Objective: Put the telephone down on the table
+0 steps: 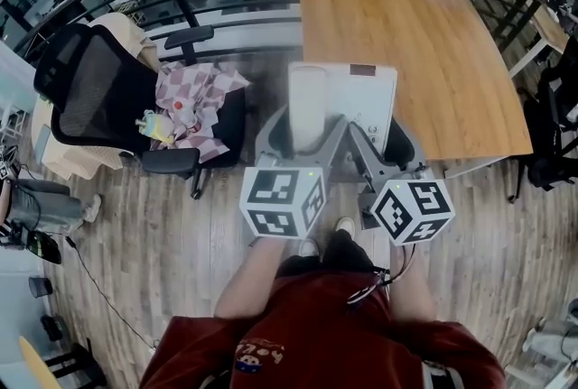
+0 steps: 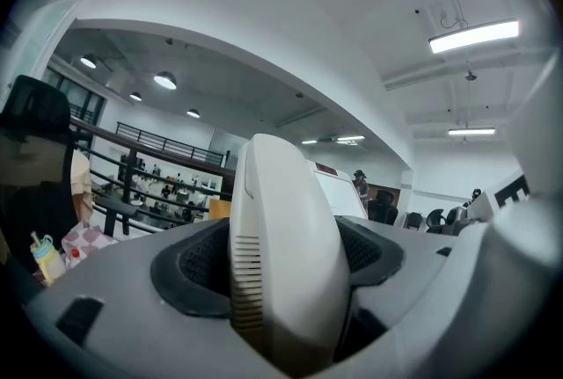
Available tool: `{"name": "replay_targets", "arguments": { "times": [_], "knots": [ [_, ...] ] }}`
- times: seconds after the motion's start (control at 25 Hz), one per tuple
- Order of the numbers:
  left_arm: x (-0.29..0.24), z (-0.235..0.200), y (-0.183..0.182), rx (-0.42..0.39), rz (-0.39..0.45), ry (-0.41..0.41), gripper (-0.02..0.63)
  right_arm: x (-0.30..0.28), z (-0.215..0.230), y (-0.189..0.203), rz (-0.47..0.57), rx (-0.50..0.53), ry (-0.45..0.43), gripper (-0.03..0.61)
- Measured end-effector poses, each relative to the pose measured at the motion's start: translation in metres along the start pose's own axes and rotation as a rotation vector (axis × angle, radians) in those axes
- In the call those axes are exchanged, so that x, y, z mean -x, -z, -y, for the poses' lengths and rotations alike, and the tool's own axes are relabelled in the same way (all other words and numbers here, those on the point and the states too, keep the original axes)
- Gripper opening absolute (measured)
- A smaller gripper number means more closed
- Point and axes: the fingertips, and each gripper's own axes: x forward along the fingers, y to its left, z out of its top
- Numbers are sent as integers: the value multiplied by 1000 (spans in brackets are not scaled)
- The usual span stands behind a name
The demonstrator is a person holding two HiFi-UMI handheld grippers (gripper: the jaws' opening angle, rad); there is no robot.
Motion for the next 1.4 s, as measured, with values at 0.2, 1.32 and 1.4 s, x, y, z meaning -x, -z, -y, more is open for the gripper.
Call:
{"name": "replay_targets", "arguments": {
  "times": [0.2, 1.32, 1.4],
  "knots": [
    [-18, -5, 11, 15, -24, -10, 377, -12, 15, 9, -25, -11, 0, 287],
    [-115, -78, 138, 169, -293, -121, 377, -103, 93, 137, -307, -142, 1, 286],
    [-123, -84, 148, 181, -310, -124, 377, -111, 99, 146, -326, -148, 4, 287]
  ]
}}
